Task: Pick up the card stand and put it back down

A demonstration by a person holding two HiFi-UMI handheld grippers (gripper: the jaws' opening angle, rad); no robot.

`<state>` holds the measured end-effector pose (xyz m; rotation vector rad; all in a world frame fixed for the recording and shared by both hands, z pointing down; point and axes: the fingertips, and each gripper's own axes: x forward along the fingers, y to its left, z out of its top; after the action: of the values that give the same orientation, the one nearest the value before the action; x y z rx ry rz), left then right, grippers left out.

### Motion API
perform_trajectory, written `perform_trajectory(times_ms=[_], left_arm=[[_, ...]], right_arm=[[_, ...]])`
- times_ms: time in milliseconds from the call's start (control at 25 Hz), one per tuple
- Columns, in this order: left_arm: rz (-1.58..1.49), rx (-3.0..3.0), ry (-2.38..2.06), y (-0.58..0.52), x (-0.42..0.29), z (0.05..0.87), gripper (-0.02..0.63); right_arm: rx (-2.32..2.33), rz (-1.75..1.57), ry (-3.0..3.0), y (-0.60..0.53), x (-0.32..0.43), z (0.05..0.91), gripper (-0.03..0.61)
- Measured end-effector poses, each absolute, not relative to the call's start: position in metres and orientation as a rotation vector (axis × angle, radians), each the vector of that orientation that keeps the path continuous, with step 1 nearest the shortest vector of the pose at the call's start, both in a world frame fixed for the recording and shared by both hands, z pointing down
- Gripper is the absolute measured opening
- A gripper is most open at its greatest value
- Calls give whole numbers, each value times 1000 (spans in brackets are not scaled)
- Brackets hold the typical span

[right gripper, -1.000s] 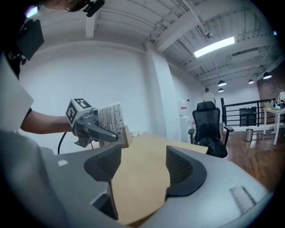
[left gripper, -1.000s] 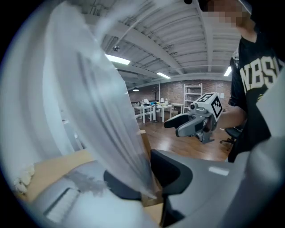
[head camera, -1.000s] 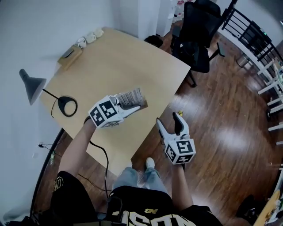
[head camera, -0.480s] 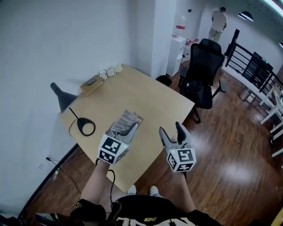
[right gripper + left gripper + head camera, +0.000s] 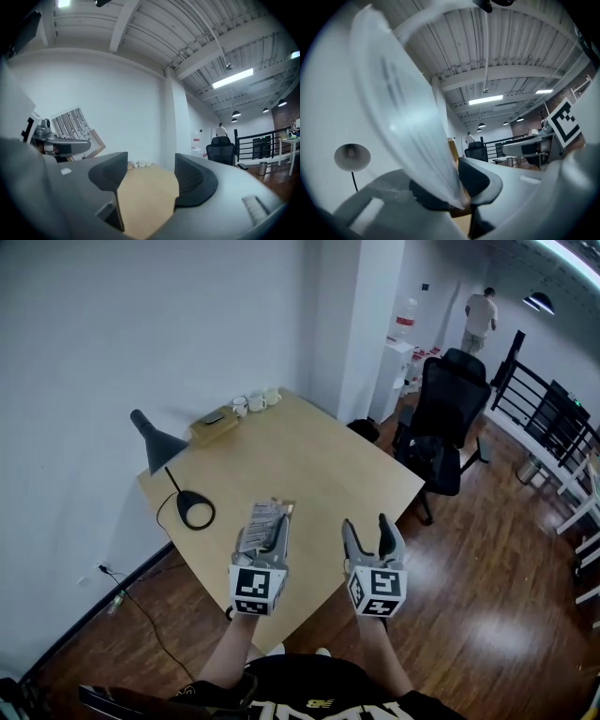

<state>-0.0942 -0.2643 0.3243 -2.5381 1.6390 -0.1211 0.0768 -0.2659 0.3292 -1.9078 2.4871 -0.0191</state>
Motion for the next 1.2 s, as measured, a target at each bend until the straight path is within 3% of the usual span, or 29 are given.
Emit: perform_trajectory(times_ms=[800, 1200], left_arm=[[-88, -2529, 1740, -270, -155, 339, 58], [-451, -2630, 1650, -285, -225, 423, 61]], right_arm=[[-1831, -58, 2622, -278, 44, 349, 321], [-1683, -184, 2823, -294, -32, 398, 321]])
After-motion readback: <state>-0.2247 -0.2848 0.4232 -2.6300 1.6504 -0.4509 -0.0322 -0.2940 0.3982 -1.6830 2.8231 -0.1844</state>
